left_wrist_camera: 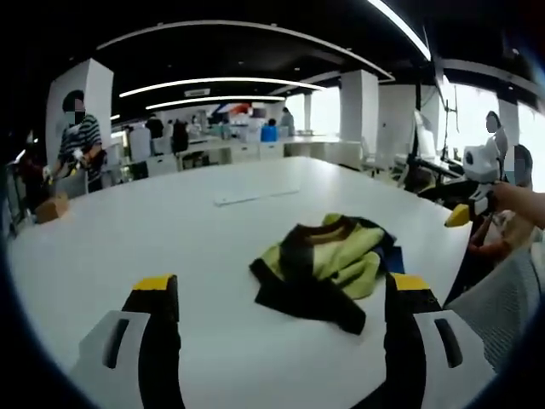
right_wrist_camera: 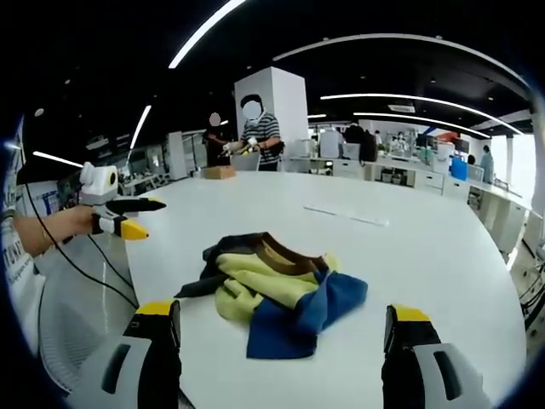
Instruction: Fold the garment on the visible template until the final outline fits inside the template.
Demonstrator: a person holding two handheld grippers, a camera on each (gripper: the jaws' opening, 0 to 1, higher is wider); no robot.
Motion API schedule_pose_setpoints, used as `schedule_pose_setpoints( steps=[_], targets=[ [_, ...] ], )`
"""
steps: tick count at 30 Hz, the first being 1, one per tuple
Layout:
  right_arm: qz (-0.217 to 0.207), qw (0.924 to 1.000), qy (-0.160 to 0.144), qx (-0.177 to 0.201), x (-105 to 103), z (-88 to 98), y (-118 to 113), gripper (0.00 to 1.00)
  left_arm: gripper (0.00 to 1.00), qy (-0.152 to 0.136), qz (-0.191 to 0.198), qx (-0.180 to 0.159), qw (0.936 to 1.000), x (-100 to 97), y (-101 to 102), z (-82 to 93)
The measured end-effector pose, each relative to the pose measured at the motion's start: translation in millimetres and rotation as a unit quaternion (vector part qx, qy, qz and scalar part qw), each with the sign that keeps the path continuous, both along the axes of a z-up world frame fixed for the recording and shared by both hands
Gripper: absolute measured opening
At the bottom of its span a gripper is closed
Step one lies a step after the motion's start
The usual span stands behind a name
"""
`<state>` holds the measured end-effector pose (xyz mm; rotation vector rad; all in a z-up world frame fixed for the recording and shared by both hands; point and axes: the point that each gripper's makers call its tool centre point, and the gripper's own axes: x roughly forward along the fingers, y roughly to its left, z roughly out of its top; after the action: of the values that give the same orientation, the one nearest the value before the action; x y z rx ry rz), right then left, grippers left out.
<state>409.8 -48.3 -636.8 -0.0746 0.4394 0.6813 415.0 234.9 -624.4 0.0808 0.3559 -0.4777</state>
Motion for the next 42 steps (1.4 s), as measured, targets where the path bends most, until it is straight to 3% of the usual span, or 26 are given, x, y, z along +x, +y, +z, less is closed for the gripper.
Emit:
schedule_pose_setpoints(
  steps=[8,12,20,25,27,33,42],
  targets=[
    [0.009,0.9999,-0.008,0.004,-0.7,4.2,2.5,0.99,0.96,-0.002,-0.002,-0.014,0.9999,-3.7,-4.0,6.1],
    [0.019,0.9993,-0.031,0.006,3.4,9.7,7.1,0.99,0.95,-0.003,-0.004,-0.010,0.9999,-4.9,-3.8,7.9],
    [0.018,0.9990,-0.039,0.009,4.8,14.1,16.3,0.96,0.92,0.002,-0.018,-0.005,0.9998,-5.8,-2.0,10.2],
    [0.009,0.9993,-0.037,0.008,5.0,14.6,20.3,0.90,0.84,0.002,-0.031,-0.003,0.9995,-6.3,0.4,15.3],
    [0.003,0.9992,-0.032,-0.021,4.5,6.9,17.0,0.86,0.83,0.003,-0.037,-0.005,0.9993,-6.8,-0.3,16.6],
    [-0.012,0.9996,-0.022,-0.015,3.3,4.9,18.2,0.82,0.77,0.007,-0.050,-0.011,0.9987,-3.9,-1.0,15.9],
    [-0.022,0.9994,-0.007,-0.028,12.0,-8.5,22.5,0.63,0.55,-0.001,-0.052,-0.027,0.9983,5.7,-12.4,13.0]
  ],
)
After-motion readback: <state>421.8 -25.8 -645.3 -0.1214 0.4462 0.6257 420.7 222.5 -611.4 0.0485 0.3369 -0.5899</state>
